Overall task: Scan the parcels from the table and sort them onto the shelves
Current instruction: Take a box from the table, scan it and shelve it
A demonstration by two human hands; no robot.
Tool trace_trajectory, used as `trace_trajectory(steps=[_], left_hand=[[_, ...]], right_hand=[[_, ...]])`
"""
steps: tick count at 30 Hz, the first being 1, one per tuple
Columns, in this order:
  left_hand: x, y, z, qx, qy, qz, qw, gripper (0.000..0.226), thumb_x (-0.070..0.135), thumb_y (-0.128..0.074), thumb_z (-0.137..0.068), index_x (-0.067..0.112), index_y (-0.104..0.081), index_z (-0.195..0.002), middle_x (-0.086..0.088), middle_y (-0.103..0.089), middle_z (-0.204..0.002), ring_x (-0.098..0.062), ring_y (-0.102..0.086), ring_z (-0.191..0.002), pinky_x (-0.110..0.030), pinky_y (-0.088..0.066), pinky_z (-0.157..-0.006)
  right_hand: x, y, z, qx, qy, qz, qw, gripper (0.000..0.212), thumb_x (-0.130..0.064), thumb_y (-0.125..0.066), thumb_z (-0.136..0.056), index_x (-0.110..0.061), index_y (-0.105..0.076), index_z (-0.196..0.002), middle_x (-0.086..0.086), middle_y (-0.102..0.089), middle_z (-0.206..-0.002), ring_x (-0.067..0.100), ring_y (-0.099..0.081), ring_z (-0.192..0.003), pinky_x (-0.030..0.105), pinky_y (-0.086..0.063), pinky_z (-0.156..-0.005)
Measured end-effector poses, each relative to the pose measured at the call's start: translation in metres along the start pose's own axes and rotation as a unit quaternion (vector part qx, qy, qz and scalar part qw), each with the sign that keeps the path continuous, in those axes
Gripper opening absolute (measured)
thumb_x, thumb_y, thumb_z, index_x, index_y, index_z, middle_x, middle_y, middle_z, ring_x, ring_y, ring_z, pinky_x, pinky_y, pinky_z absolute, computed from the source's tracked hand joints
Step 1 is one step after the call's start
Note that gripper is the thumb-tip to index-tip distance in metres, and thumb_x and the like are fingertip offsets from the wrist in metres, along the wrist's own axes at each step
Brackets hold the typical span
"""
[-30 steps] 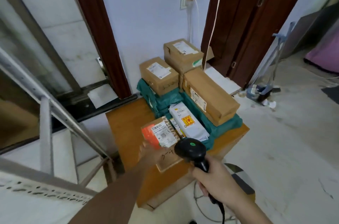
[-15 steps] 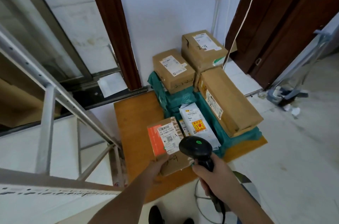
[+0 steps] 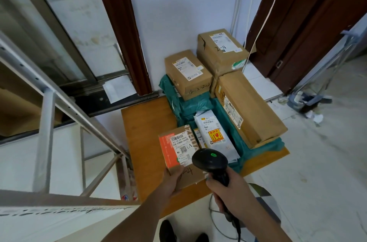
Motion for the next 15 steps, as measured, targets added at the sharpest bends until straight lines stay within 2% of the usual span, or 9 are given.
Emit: trace_trajectory(steps=[7,10,13,15], left_hand=[[-0.002,-0.004,0.000,0.036,-0.027,-0.011,0.999,0.071,0.053,-0.062,-0.097,0.023,-0.026,-0.151,0.001,-0.055,-0.117,-0.028,-0.059,-0.117,-0.051,-0.060,-0.093],[-0.001,-0.009,0.000,0.059,-0.043,0.002,0.997,0.077,0.049,-0.064,-0.096,0.017,-0.024,-0.153,-0.002,-0.052,-0.119,-0.032,-0.057,-0.119,-0.054,-0.058,-0.094],[-0.003,-0.010,-0.001,0.067,-0.053,-0.004,0.996,0.087,0.058,-0.066,-0.086,0.019,-0.025,-0.152,-0.007,-0.053,-0.131,-0.035,-0.058,-0.125,-0.057,-0.057,-0.097],[-0.004,-0.009,-0.002,0.068,-0.058,0.003,0.996,0.089,0.056,-0.068,-0.086,0.020,-0.023,-0.154,-0.006,-0.053,-0.131,-0.034,-0.058,-0.123,-0.054,-0.060,-0.092]], right_hand=[[0.000,-0.004,-0.003,-0.009,-0.005,-0.004,1.000,0.006,-0.016,-0.062,-0.095,-0.013,-0.058,-0.097,0.006,-0.056,-0.057,0.019,-0.048,-0.044,0.029,-0.047,-0.048],[0.002,-0.005,-0.005,-0.009,-0.006,-0.003,1.000,0.005,-0.016,-0.063,-0.095,-0.015,-0.058,-0.097,0.006,-0.056,-0.057,0.018,-0.049,-0.044,0.029,-0.048,-0.048],[0.005,-0.005,-0.005,-0.013,-0.003,-0.007,1.000,0.006,-0.015,-0.063,-0.095,-0.015,-0.058,-0.098,0.007,-0.055,-0.056,0.018,-0.049,-0.043,0.029,-0.048,-0.047],[0.007,-0.005,-0.004,-0.016,-0.002,-0.012,1.000,0.006,-0.015,-0.063,-0.095,-0.015,-0.058,-0.099,0.008,-0.055,-0.057,0.018,-0.049,-0.044,0.028,-0.048,-0.047]])
Point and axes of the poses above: each hand's wrist, its own z-axis away from the middle knuckle, its own y-axis out of the back of the hand, x = y × z, the point moved 5 cm from there along -z, towards the middle knuckle
